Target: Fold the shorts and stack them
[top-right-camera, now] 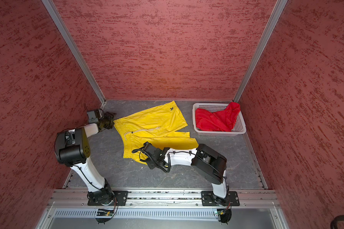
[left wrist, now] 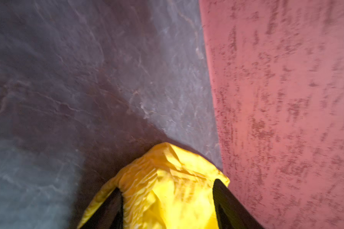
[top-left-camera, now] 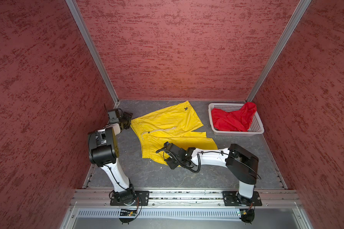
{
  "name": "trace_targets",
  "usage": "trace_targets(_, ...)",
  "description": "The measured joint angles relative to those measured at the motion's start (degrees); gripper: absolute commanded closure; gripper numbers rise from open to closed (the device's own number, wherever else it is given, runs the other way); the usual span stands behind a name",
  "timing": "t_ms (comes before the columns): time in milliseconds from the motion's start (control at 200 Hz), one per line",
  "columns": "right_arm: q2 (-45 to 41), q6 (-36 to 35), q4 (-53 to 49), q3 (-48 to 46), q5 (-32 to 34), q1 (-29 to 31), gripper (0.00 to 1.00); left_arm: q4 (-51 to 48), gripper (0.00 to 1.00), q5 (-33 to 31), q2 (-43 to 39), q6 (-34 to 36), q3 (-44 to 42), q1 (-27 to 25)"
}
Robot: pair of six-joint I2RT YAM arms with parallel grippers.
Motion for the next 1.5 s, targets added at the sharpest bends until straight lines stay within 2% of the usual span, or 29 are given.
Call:
trace_targets(95, -3.9, -1.2, -1.9, 0.2, -0.9, -1.9, 0.36, -1.5, 0.32, -1.9, -6.0, 1.2, -0.2, 0.0)
trace_targets(190, -8.5, -1.7, -2.1, 0.2, -2.0, -7.4, 0.37, -2.9, 0.33, -3.2, -10.0, 2.4, -0.3, -0.4)
trace_targets(276, -11.0, -1.6, -2.2, 0.2, -1.7, -14.3, 0.36, -4.5, 0.23, -4.4, -12.0, 4.2, -0.7, -1.4)
trace_targets(346, -11.3, -1.4, -2.5, 0.1, -0.3, -19.4, 0.35, -6.6, 0.2, -5.2, -12.5, 5.7, -0.9, -2.6)
trace_targets(466, -10.3, -1.1, -4.2, 0.0, 1.9, -23.8, 0.34, -10.1, 0.15, -6.4, -12.5, 7.5, -1.0, -3.6)
trace_targets(621, -3.0, -0.6, -6.6, 6.2, 3.1, -27.5, 0.35, -13.6, 0.11, -9.5, -13.5, 9.5, -1.0, -3.6)
trace_targets(766, 7.1, -0.9, -7.6, 17.7, 4.5, -30.2, 0.38, -15.5, 0.34, -12.0, -16.6, 11.9, -1.6, -3.7)
trace_targets(842, 11.8, -1.6, -8.4, 23.7, 5.6, -30.9, 0.42, -15.6, 0.35, -12.8, -18.8, 12.7, -3.1, -3.8)
trace_targets(917, 16.1, -2.7, -9.2, 29.5, 6.6, -31.5, 0.53, -15.5, 0.35, -12.9, -20.3, 12.9, -5.0, -4.2)
trace_targets(962, 18.6, -3.3, -9.9, 32.8, 7.3, -31.8, 0.56, -15.5, 0.35, -12.9, -20.6, 13.0, -6.1, -4.6)
trace_targets(1137, 26.0, -4.9, -12.3, 41.9, 9.2, -32.4, 0.53, -14.8, 0.34, -11.8, -19.4, 12.8, -10.1, -5.3)
trace_targets(1348, 29.4, -5.1, -14.1, 43.8, 10.4, -33.3, 0.47, -13.7, 0.34, -10.6, -15.3, 12.7, -10.5, -6.5)
trace_targets(1418, 29.7, -5.0, -14.4, 43.8, 10.4, -33.9, 0.56, -13.6, 0.34, -10.3, -15.1, 12.7, -10.5, -7.1)
trace_targets(1503, 29.7, -4.6, -14.3, 43.8, 10.3, -34.4, 0.85, -13.3, 0.34, -10.1, -15.1, 12.7, -10.5, -7.6)
